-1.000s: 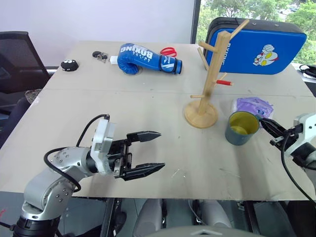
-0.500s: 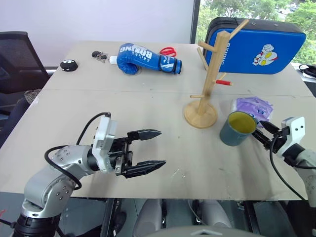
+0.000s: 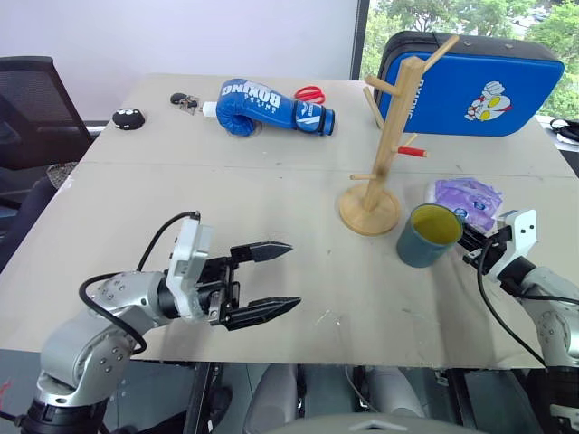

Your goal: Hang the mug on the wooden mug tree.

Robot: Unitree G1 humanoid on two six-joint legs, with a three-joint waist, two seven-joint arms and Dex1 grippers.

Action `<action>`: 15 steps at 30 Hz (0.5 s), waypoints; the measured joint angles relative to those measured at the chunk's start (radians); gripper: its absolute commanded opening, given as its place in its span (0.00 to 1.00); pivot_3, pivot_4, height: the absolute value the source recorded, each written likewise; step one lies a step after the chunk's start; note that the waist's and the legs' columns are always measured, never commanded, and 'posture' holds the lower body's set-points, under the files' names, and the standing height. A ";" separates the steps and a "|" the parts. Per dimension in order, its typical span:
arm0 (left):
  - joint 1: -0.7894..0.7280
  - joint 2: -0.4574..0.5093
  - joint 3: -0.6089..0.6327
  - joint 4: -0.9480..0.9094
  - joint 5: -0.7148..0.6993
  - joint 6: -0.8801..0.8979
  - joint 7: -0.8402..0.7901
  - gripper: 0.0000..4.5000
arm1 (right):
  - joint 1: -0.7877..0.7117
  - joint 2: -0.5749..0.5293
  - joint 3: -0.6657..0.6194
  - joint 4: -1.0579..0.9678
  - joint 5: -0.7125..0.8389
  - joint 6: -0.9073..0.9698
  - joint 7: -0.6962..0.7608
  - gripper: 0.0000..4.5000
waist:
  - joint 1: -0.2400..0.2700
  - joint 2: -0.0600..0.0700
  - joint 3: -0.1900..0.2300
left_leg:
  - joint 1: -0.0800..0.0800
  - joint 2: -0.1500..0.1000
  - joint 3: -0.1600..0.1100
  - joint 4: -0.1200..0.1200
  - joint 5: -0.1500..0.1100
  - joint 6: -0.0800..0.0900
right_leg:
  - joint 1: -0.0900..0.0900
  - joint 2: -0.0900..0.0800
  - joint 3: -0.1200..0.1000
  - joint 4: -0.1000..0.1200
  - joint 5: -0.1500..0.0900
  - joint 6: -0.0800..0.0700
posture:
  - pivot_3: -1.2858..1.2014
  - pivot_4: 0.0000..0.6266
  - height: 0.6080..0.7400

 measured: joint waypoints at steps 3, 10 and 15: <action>0.006 -0.029 0.029 0.001 -0.006 -0.027 0.015 1.00 | 0.005 -0.030 -0.011 -0.109 0.037 0.042 -0.008 0.02 | 0.000 0.001 0.001 | 0.000 0.000 0.000 0.000 0.000 0.000 | 0.000 0.000 0.000 0.000 0.000 0.000 | 0.52 0.24 1.00; 0.022 -0.037 0.087 0.048 -0.039 -0.037 -0.012 1.00 | -0.091 -0.205 -0.038 -0.314 0.088 0.194 -0.021 0.02 | -0.004 0.002 0.002 | 0.000 0.000 0.000 0.000 0.000 0.000 | -0.001 0.000 0.000 0.000 0.000 0.000 | 0.52 0.24 1.00; 0.027 -0.042 0.111 0.073 -0.051 -0.046 -0.036 1.00 | -0.312 -0.298 0.007 -0.379 0.131 0.356 -0.051 0.02 | -0.003 0.001 0.002 | -0.001 0.000 -0.001 0.000 0.000 0.000 | -0.001 0.000 -0.001 0.000 0.000 0.000 | 0.52 0.24 1.00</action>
